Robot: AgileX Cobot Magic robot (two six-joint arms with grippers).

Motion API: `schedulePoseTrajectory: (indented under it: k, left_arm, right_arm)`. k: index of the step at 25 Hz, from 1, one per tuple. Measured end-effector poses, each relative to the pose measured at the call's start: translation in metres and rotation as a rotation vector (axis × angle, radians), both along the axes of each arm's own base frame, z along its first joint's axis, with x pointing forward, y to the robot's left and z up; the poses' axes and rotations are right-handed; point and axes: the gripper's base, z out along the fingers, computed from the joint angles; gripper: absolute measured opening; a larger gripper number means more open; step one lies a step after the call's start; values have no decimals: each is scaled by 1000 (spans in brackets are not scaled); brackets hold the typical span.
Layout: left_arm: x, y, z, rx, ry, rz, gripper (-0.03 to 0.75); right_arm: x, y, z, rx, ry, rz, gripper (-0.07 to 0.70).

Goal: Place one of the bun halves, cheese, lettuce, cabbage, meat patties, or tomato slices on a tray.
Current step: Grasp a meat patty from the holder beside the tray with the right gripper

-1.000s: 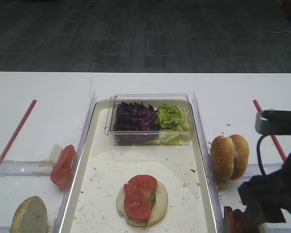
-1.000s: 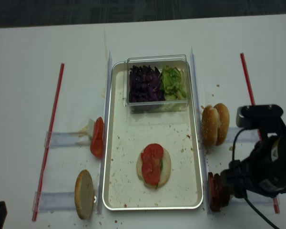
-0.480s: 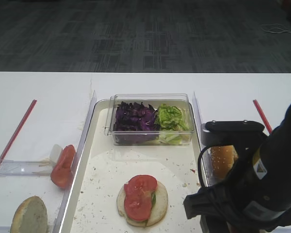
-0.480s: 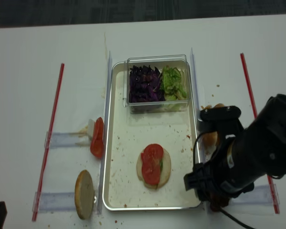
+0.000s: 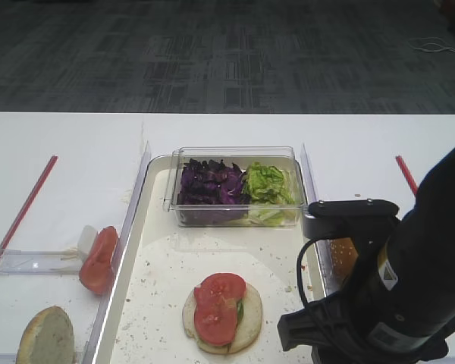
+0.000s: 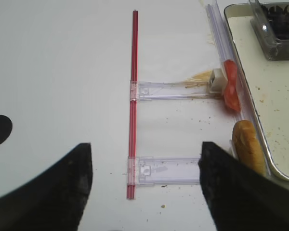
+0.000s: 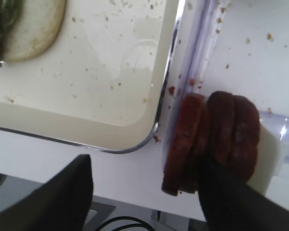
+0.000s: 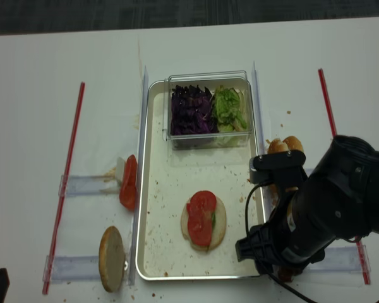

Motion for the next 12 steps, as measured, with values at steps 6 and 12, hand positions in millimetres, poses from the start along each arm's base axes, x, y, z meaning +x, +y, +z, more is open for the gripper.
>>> schedulePoseTrajectory:
  k: [6, 12]
  left_arm:
    - [0, 0, 0, 0, 0, 0, 473]
    - [0, 0, 0, 0, 0, 0, 473]
  right_arm:
    - [0, 0, 0, 2, -2, 0, 492]
    - [0, 0, 0, 1, -3, 1, 489]
